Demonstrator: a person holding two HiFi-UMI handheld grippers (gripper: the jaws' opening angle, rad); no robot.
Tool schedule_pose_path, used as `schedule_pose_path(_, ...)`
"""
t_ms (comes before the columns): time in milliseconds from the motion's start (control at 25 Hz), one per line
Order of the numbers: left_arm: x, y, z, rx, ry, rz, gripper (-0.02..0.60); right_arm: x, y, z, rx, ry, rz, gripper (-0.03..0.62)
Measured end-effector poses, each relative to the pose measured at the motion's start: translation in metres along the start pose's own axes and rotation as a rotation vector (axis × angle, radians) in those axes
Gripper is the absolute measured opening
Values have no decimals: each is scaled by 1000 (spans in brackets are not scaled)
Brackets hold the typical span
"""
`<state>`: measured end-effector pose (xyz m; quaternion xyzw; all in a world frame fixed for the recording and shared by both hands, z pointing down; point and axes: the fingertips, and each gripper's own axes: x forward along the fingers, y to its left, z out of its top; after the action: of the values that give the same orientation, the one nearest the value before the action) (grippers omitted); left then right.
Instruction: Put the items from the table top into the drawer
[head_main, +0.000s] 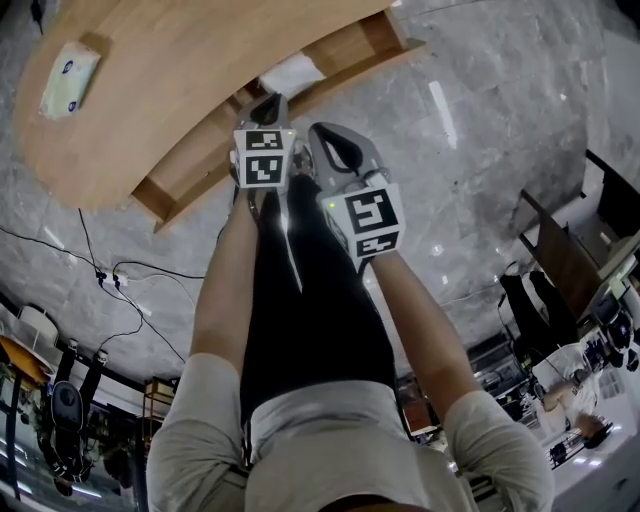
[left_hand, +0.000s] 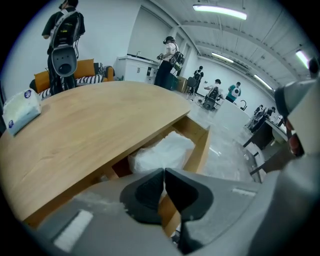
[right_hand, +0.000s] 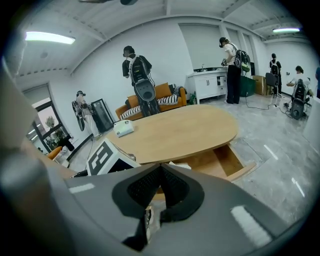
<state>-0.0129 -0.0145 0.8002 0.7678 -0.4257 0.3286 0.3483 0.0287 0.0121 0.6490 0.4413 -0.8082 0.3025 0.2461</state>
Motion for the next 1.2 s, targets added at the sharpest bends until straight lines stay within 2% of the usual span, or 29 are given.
schedule_pose_path(400,14,-6,-18,-13,84,-22,31,-4,-6,-3,16,7,-12,8)
schedule_pose_path(720,-8,-13,-10,-24,64,-4,43,-11,-3,-5,21,0,-15,8)
schedule_pose_path(800,-22,-15,-4,-42,40,3,43,-15,1,-1,12,-7,-11,8)
schedule_pose_path(1000,-90,-28,16,-155,-71,46,41,-42,14,26,-3,-31,-7,8)
schedule_pose_path(1200,-171,-53,58,-130,-206,85,20,-80,33,78,-79,-118,9,8)
